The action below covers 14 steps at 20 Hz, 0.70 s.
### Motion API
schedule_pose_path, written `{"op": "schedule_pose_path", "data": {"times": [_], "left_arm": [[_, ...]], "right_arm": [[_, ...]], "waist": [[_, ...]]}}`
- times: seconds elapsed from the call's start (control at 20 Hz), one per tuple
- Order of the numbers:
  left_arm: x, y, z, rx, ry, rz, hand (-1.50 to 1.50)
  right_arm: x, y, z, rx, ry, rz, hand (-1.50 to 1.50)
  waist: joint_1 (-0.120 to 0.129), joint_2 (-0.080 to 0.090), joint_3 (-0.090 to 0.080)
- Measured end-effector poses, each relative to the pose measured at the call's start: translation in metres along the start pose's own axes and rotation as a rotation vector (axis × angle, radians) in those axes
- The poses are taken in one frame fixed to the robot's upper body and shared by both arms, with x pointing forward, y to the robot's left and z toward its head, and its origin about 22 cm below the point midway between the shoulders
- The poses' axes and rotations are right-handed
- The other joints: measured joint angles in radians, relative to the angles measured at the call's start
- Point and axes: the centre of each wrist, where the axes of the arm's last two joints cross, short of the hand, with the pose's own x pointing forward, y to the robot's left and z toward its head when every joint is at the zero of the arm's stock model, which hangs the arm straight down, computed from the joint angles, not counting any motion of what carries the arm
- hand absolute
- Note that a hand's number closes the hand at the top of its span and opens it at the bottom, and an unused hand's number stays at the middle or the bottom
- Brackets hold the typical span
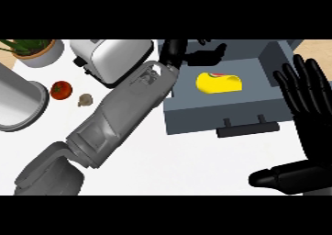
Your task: Pick up the cup, place it into the drawer and close the drawer
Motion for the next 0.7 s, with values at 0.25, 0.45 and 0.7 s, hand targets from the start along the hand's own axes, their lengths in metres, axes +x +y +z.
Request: {"op": "schedule_pose_path", "data": {"times": [0.25,0.45,0.7], "left_arm": [[-0.001,-0.003,0.003,0.005,-0.009,0.03,-1.5],[0.004,-0.006,0.004,0.002,-0.045,0.111,-1.5],[0.014,-0.009,0.004,0.003,-0.116,0.228,-1.5]], "right_arm": [[0.002,-0.001,-0.002,0.008,-0.017,-0.02,-1.5],[0.003,-0.001,0.002,0.017,-0.018,-0.048,-1.5],[0.004,-0.006,0.009,0.016,-0.002,-0.083,-1.5]], "waist": [[-0.002,0.001,0.0],[0.003,-0.001,-0.001],[0.034,-0.009,-0.001]]}}
